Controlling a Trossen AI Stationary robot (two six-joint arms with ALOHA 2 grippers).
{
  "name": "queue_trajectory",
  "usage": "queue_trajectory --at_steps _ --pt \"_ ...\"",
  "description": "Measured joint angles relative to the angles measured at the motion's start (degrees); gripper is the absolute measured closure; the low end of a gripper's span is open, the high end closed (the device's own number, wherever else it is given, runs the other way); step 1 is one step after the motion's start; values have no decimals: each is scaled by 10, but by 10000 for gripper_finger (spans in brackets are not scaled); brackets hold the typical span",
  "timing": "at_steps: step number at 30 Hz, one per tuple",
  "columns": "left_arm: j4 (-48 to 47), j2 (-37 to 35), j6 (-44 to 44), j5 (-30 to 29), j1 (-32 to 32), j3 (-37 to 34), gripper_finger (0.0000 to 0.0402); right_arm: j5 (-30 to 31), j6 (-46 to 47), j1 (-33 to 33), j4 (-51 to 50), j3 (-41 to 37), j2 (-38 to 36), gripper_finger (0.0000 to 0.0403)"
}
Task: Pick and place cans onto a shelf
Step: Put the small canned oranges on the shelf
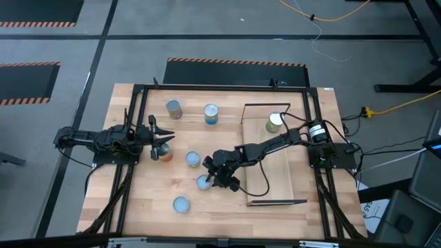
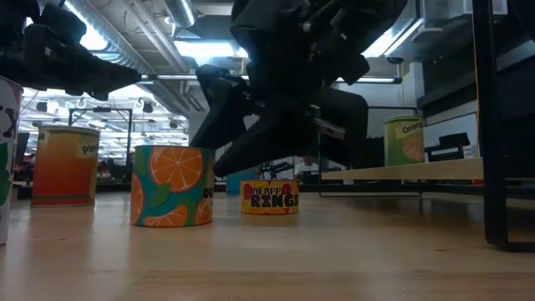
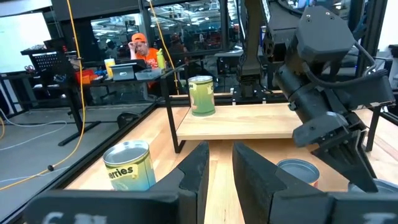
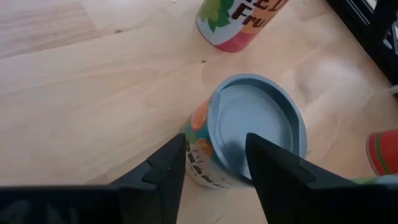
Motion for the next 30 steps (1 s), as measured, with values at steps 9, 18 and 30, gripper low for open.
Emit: queue_trajectory --at_steps 9,18,30 --pt "0 0 0 0 0 0 337 1 2 0 -2 0 -1 331" --pt "0 0 0 0 0 0 337 0 2 0 -4 0 -1 389" --pt "0 0 0 0 0 0 337 6 18 0 -58 -1 -69 393"
